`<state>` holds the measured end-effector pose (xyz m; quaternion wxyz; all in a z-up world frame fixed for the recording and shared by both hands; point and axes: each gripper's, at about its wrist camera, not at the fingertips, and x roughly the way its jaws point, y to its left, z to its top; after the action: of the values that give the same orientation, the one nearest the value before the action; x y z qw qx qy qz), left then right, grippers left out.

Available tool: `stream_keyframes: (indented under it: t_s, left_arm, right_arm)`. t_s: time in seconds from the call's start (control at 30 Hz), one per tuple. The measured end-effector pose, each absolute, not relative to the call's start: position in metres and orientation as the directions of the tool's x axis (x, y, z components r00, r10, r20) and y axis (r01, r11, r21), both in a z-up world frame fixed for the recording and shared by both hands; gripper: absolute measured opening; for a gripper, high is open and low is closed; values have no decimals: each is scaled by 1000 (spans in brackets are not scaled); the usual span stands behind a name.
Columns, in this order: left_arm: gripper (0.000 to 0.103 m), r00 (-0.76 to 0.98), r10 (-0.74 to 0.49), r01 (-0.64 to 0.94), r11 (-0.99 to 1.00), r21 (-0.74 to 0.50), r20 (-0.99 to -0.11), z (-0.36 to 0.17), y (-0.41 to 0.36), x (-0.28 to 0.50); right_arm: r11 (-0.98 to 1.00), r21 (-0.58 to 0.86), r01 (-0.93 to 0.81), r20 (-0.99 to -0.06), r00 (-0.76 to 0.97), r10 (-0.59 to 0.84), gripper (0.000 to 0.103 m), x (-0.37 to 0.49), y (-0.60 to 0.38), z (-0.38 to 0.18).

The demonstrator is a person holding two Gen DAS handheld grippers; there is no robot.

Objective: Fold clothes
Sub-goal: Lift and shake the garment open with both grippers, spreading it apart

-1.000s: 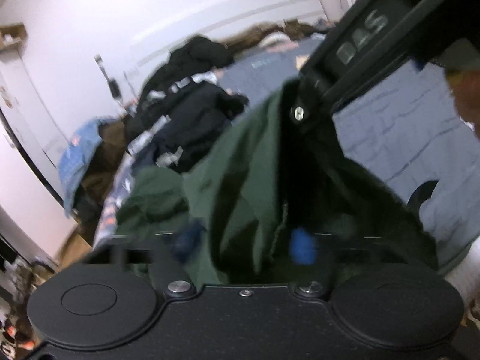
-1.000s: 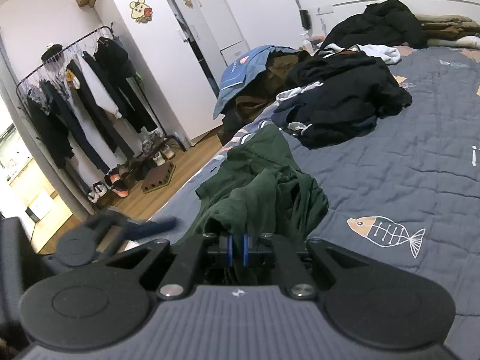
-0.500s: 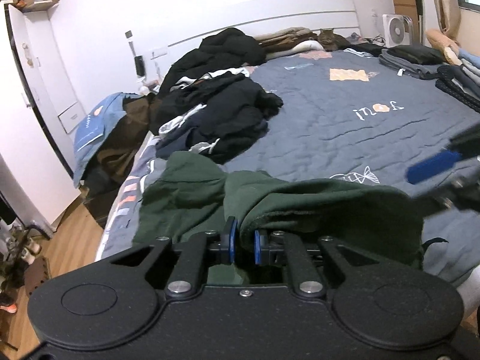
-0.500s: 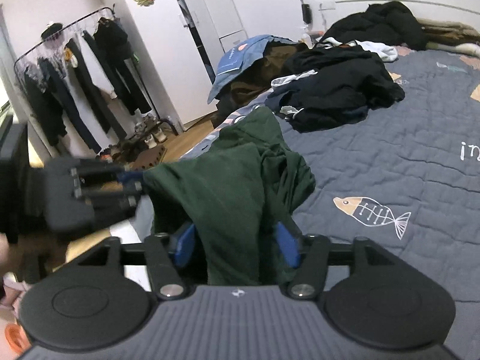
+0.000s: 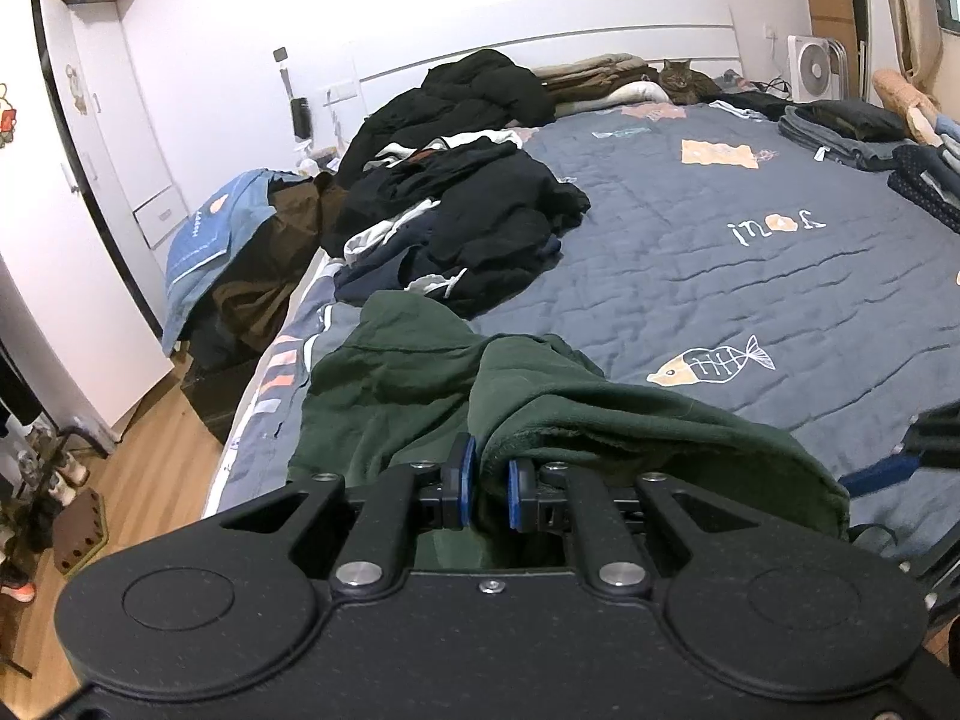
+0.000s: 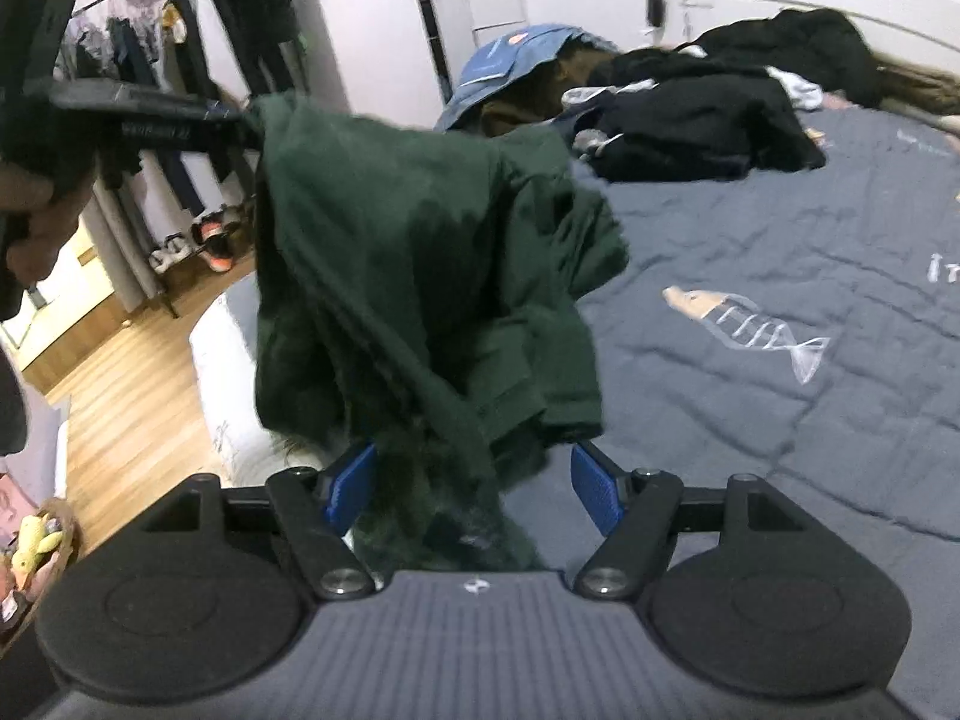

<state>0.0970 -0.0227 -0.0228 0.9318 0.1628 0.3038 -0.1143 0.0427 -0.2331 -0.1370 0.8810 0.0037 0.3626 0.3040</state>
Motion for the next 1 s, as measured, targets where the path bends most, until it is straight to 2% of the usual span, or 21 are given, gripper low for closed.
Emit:
stream_keyframes:
  t_s: [0.1,0.17,0.2,0.23,0.3,0.47,0.5,0.57,0.6,0.63,0.7,0.83,1.0]
  left_arm:
    - [12,788,-110,312,920,239,-605,-23,-25,98]
    - [12,786,-109,312,920,238,-609,-23,-25,99]
    - [12,784,-109,312,920,237,-611,-22,-25,99]
    - [12,783,-109,313,920,235,-613,-22,-25,100]
    - [12,779,-107,312,921,234,-618,-22,-24,101]
    - [16,748,-118,294,941,167,-653,-18,-11,100]
    - [22,735,-127,287,948,136,-666,-17,-6,99]
    - [46,721,-153,263,963,63,-675,-12,7,90]
    - [70,727,-165,251,967,34,-667,-8,13,82]
    - [82,735,-177,240,971,7,-655,-5,19,73]
    - [83,748,-237,233,968,-89,-620,6,32,53]
    - [83,719,-406,213,901,-377,-564,16,55,35]
    - [82,678,-544,220,792,-569,-495,20,56,50]
  right_arm:
    - [810,254,-529,-652,525,547,70,49,-228,-146]
    - [808,302,-507,-658,502,561,65,58,-228,-150]
    - [809,326,-489,-660,494,566,54,63,-228,-151]
    - [809,350,-472,-660,489,571,31,66,-228,-153]
    - [806,405,-433,-658,474,585,8,72,-231,-155]
    - [740,568,-360,-582,459,671,8,80,-245,-143]
    - [717,606,-344,-560,456,692,8,82,-248,-139]
    - [675,657,-335,-515,453,727,8,86,-250,-126]
    - [660,670,-340,-498,453,739,8,88,-248,-119]
    - [644,683,-345,-480,453,751,8,90,-246,-112]
    - [627,685,-369,-458,451,766,8,92,-240,-99]
    - [616,639,-460,-452,424,785,8,88,-213,-78]
    - [592,553,-587,-486,350,801,8,75,-169,-64]
